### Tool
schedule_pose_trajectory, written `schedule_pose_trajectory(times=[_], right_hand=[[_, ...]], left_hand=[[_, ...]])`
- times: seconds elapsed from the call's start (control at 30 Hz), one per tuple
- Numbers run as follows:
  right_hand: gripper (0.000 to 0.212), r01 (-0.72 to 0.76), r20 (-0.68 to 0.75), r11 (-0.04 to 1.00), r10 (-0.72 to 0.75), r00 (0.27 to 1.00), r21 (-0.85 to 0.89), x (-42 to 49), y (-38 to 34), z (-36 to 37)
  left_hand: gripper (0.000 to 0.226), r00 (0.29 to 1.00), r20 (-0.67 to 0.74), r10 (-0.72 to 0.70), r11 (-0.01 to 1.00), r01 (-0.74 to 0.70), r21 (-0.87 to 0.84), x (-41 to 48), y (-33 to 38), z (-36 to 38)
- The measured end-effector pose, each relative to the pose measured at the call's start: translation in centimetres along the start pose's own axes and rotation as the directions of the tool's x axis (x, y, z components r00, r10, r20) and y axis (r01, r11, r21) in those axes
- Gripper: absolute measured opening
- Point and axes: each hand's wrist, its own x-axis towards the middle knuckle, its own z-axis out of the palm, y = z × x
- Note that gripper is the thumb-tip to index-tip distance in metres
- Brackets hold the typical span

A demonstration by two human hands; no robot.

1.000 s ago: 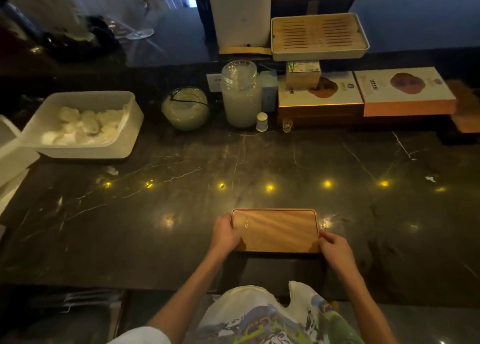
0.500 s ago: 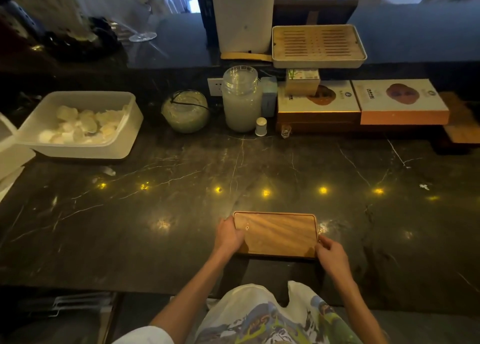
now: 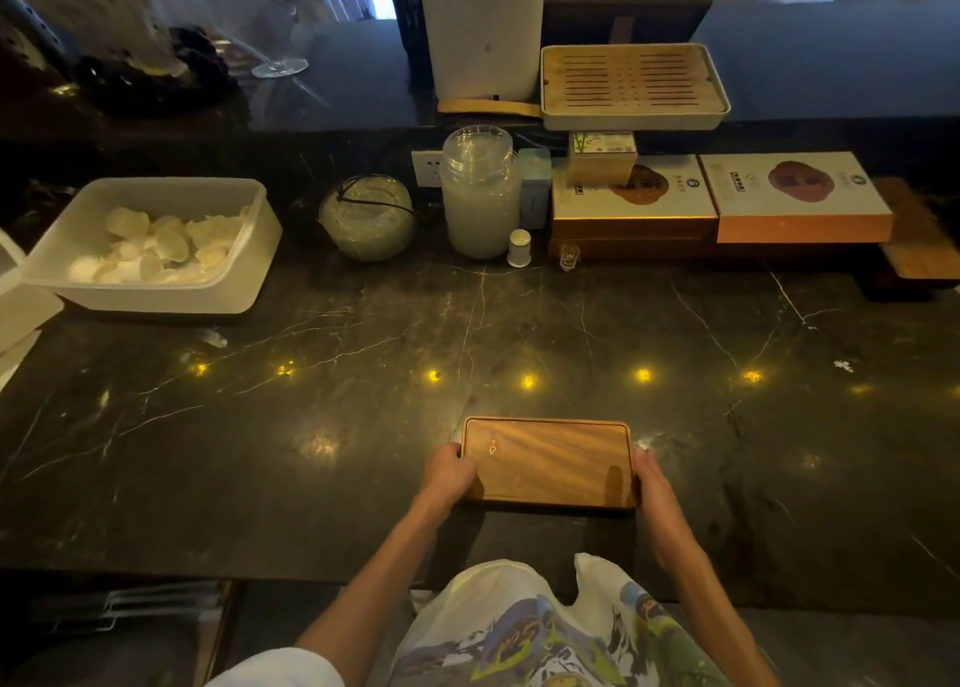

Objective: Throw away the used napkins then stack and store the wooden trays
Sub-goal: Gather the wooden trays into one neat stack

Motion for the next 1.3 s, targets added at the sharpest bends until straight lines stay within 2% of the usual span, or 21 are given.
schedule_pose_trajectory(times=[0.2, 0.33, 0.57, 0.7, 0.73, 0.8, 0.87, 0.93, 0.97, 1.03, 1.1, 1.23, 1.3], right_hand=[[0.065, -0.043, -0.011, 0.998, 0.043, 0.999, 0.048, 0.4, 0.8, 0.5], [0.066, 0.009, -0.004, 1.0, -0.009, 1.0, 0.006, 0.4, 0.8, 0.7], [0.063, 0.03, 0.01, 0.999, -0.03, 1.0, -0.025, 0.7, 1.4, 0.5], [0.051, 0.073, 0.054, 0.994, -0.069, 0.996, -0.08, 0.9, 1.4, 0.3], [0.053, 0.081, 0.061, 0.99, -0.074, 0.995, -0.112, 1.0, 1.4, 0.2], [0.069, 0.124, 0.053, 0.968, -0.115, 0.992, -0.217, 0.9, 1.9, 0.1], [0.079, 0.26, 0.05, 0.858, -0.266, 0.963, -0.443, 0.7, 2.2, -0.1], [0.081, 0.36, 0.098, 0.62, -0.415, 0.905, -0.698, 0.7, 2.4, -0.1], [0.08, 0.372, 0.137, 0.5, -0.444, 0.886, -0.782, 0.7, 2.3, -0.1], [0.08, 0.342, 0.189, 0.328, -0.42, 0.888, -0.88, 1.0, 2.4, 0.0], [0.081, 0.298, 0.191, 0.259, -0.369, 0.91, -0.919, 1.1, 2.5, 0.0], [0.082, 0.299, 0.188, 0.316, -0.337, 0.922, -0.901, 1.3, 2.7, -0.2], [0.083, 0.31, 0.14, 0.476, -0.358, 0.923, -0.823, 1.3, 2.4, 0.0]], left_hand=[[0.014, 1.0, 0.002, 0.017, 0.992, -0.016, -0.125, -0.3, -0.3, 0.7], [0.023, 0.999, -0.039, 0.016, 0.99, -0.021, -0.14, -0.6, -0.3, 1.3], [0.011, 0.999, -0.022, 0.028, 0.99, -0.031, -0.14, -0.5, -0.8, 1.4], [0.011, 0.999, -0.008, 0.048, 0.98, -0.049, -0.194, -0.5, -1.0, 1.3], [0.011, 0.998, 0.003, 0.056, 0.975, -0.054, -0.214, -0.7, -1.0, 1.2], [0.031, 0.993, -0.018, 0.114, 0.975, -0.115, -0.19, -1.2, -1.3, 1.3], [0.053, 0.962, -0.093, 0.257, 0.966, -0.259, -0.012, -1.5, -1.7, 1.7], [0.07, 0.91, -0.088, 0.405, 0.894, -0.374, 0.248, -1.7, -2.1, 2.2], [0.073, 0.886, -0.055, 0.46, 0.836, -0.411, 0.365, -1.7, -2.3, 2.5], [0.072, 0.854, 0.021, 0.52, 0.718, -0.451, 0.531, -1.5, -2.7, 2.9], [0.068, 0.847, 0.04, 0.53, 0.663, -0.443, 0.603, -1.4, -3.0, 3.2], [0.068, 0.873, 0.026, 0.488, 0.728, -0.423, 0.539, -1.6, -3.0, 3.0], [0.068, 0.867, -0.042, 0.496, 0.794, -0.434, 0.426, -1.8, -2.6, 2.6]])
